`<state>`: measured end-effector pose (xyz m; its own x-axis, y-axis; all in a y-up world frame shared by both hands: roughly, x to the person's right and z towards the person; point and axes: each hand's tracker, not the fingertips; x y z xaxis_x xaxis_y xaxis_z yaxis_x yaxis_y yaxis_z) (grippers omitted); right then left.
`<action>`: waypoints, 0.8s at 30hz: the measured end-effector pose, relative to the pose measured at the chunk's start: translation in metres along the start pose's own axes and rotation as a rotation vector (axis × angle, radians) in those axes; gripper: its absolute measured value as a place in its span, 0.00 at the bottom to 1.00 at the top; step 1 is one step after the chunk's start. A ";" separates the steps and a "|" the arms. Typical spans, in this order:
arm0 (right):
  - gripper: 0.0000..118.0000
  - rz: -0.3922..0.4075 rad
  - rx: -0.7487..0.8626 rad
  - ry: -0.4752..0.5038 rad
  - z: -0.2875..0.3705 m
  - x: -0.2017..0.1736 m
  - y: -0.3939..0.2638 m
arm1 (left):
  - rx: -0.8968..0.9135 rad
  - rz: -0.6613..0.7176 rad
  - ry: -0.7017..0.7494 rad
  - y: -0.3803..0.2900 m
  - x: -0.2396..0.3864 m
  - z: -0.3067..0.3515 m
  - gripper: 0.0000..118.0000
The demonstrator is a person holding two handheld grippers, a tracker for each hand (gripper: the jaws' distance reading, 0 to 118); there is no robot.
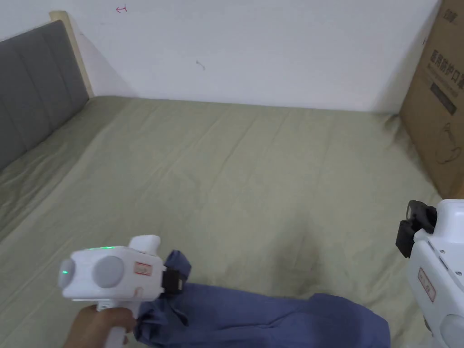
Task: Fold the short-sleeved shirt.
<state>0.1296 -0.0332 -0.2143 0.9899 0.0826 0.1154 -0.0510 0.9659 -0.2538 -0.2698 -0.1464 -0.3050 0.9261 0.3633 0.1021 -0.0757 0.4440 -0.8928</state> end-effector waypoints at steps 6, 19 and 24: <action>0.00 -0.004 -0.012 -0.015 0.004 0.013 -0.004 | -0.121 -0.022 0.017 -0.014 0.042 -0.068 0.09; 0.00 -0.007 -0.023 -0.048 0.006 0.027 -0.005 | -0.001 0.024 -0.155 -0.010 0.070 -0.035 0.86; 0.00 -0.008 -0.009 -0.045 0.008 0.028 0.001 | 0.239 0.018 -0.107 -0.001 0.052 0.018 0.86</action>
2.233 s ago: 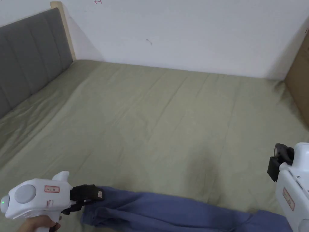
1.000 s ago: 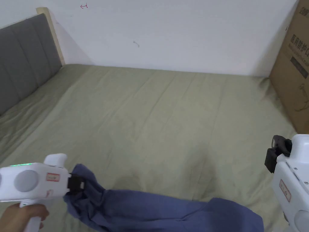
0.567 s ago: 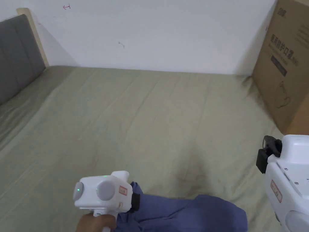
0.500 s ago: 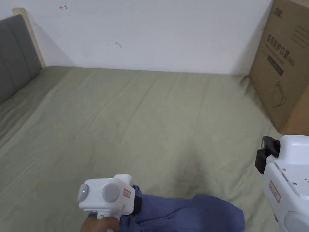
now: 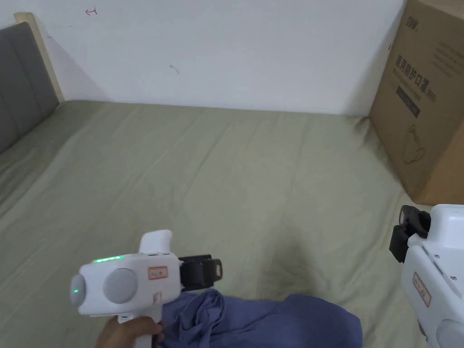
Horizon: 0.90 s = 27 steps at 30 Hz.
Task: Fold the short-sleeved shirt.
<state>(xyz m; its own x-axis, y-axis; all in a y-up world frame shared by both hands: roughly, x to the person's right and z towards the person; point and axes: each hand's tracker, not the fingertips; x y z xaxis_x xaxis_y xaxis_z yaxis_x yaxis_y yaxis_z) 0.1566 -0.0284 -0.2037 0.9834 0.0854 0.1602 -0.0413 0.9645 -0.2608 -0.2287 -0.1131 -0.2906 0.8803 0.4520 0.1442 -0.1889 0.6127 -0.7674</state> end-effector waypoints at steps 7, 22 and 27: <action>0.00 -0.012 0.011 0.007 0.000 -0.001 0.003 | 0.181 -0.101 0.175 -0.002 -0.037 0.023 0.00; 0.00 -0.020 -0.015 0.007 -0.001 0.002 -0.004 | -0.129 -0.196 0.190 -0.081 -0.044 -0.066 0.00; 0.00 -0.017 -0.026 -0.007 0.000 0.009 -0.007 | -0.182 -0.207 0.113 -0.098 -0.012 -0.090 0.00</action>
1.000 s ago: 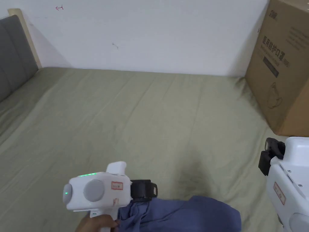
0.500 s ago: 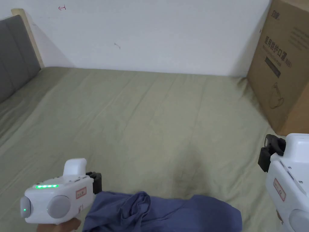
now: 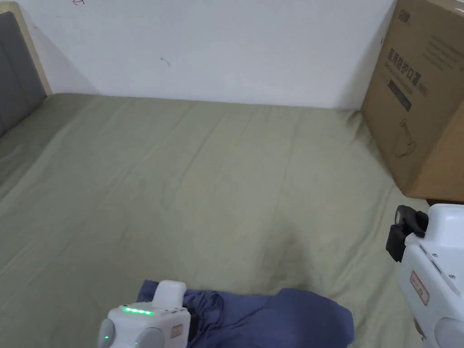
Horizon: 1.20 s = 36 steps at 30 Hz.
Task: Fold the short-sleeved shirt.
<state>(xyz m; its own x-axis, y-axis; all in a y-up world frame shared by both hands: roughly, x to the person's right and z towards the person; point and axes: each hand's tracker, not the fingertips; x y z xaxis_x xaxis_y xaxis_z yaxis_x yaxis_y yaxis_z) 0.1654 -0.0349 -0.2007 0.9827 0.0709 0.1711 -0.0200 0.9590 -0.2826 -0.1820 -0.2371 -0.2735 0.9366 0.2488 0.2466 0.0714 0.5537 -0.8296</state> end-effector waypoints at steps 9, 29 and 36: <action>0.00 -0.008 -0.007 -0.025 0.002 0.008 -0.003 | -0.001 -0.023 0.040 0.001 0.014 -0.009 0.00; 0.00 0.012 -0.011 0.014 -0.002 -0.013 0.001 | -0.046 0.443 -0.442 0.048 -0.141 0.072 1.00; 0.00 0.035 -0.041 0.016 -0.010 -0.017 -0.003 | -0.117 0.469 -0.357 0.022 -0.171 0.028 0.73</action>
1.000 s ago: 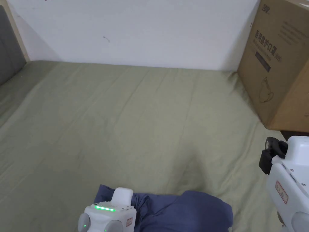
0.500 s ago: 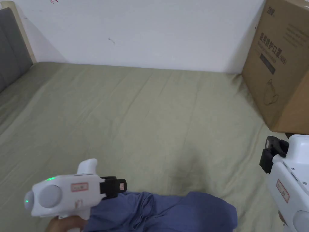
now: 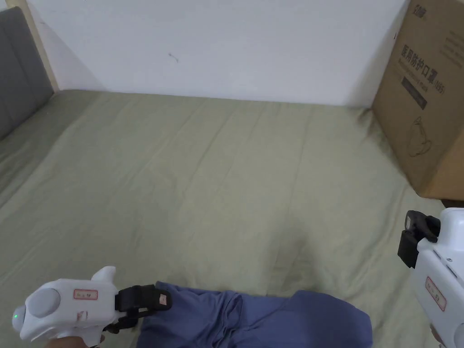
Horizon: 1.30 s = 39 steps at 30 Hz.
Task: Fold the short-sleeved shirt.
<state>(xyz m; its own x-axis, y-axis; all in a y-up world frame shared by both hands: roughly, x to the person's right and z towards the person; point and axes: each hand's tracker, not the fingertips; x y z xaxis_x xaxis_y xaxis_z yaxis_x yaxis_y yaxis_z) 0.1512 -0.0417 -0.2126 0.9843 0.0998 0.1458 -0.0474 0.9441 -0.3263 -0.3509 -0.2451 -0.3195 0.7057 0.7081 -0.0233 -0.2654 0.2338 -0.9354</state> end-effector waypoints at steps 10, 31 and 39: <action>0.00 -0.006 -0.020 -0.007 -0.007 0.001 -0.003 | -0.021 -0.029 0.056 -0.008 0.006 -0.027 0.13; 0.00 -0.019 0.036 0.058 0.001 -0.004 0.007 | 0.155 -0.174 0.408 -0.005 0.106 0.097 0.09; 0.00 -0.026 0.059 0.048 0.012 0.008 0.010 | 0.054 -0.363 0.298 -0.019 0.193 0.012 0.09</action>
<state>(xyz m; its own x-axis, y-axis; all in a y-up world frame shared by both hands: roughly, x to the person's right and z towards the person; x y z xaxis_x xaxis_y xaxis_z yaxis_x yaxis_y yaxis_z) 0.1566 -0.0277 -0.2035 0.9923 0.0614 0.1075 -0.0306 0.9632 -0.2671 -0.2178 -0.1045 -0.3023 0.9149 0.3541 0.1938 0.0046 0.4708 -0.8822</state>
